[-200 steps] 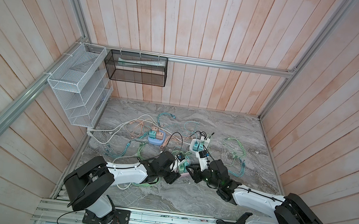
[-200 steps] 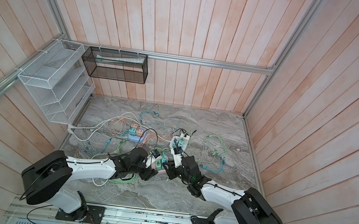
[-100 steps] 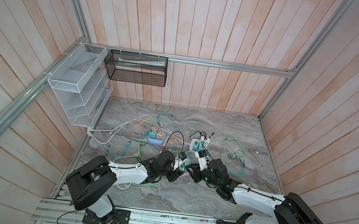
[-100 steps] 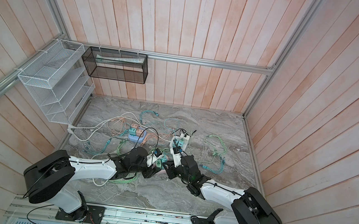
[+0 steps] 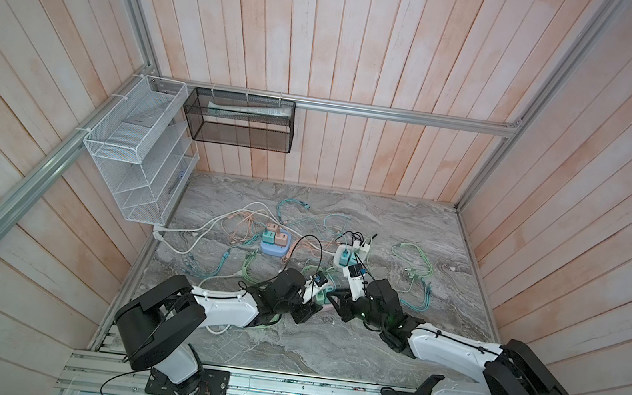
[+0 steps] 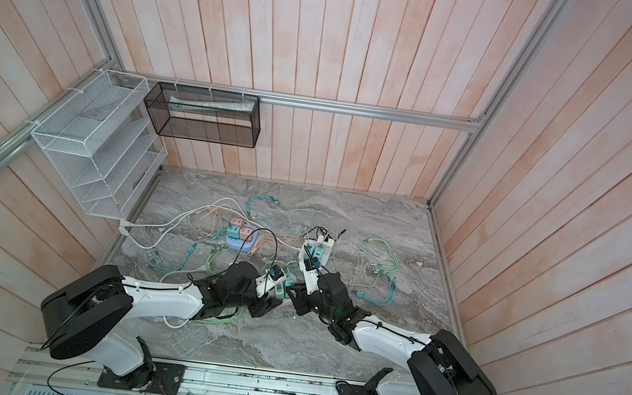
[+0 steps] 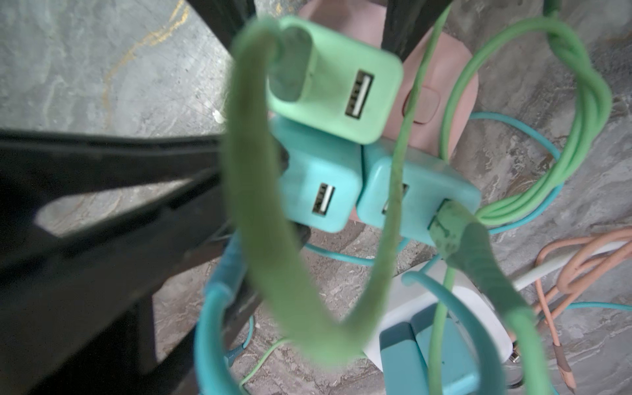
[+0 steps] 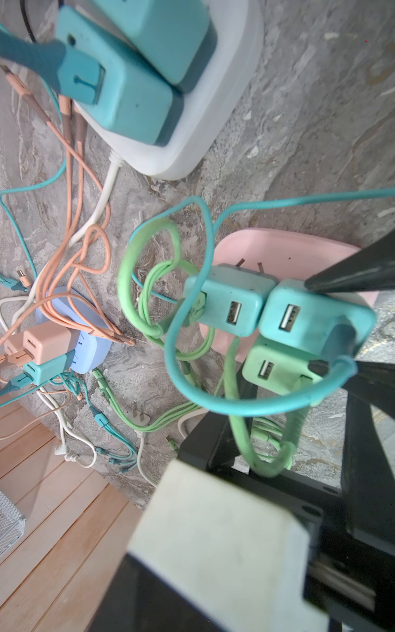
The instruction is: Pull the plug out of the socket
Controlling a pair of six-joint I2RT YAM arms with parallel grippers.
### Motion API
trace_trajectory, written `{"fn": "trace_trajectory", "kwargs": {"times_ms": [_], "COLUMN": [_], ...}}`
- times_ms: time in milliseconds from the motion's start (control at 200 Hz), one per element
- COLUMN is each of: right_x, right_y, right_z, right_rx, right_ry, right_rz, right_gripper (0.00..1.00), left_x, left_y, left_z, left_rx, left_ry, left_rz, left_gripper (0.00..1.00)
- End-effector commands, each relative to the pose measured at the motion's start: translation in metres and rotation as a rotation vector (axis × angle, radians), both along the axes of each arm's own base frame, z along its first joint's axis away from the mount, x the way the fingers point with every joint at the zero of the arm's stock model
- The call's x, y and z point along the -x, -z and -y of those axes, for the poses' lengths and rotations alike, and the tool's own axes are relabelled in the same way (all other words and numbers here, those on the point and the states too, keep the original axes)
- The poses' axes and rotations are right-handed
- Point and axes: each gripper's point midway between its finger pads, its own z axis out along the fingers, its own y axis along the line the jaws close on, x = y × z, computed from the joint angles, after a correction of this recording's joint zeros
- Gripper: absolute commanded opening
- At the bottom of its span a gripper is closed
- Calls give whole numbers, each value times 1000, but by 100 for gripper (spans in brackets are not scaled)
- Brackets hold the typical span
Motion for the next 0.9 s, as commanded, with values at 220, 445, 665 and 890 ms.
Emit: {"fn": "trace_trajectory", "kwargs": {"times_ms": [220,445,665,890], "right_x": [0,0,0,2], "right_y": [7,10,10,13], "right_z": [6,8,8,7], "right_rx": [49,58,60,67], "right_ry": [22,25,22,7], "right_rz": [-20,-28,-26,-35], "right_gripper": [29,27,26,26], "left_x": [-4,-6,-10,-11], "left_y": [-6,-6,-3,2], "left_z": [9,10,13,14], "left_rx": [46,46,41,36], "left_ry": [21,16,13,7], "left_rz": [14,24,23,16], "left_gripper": [51,58,58,55]}}
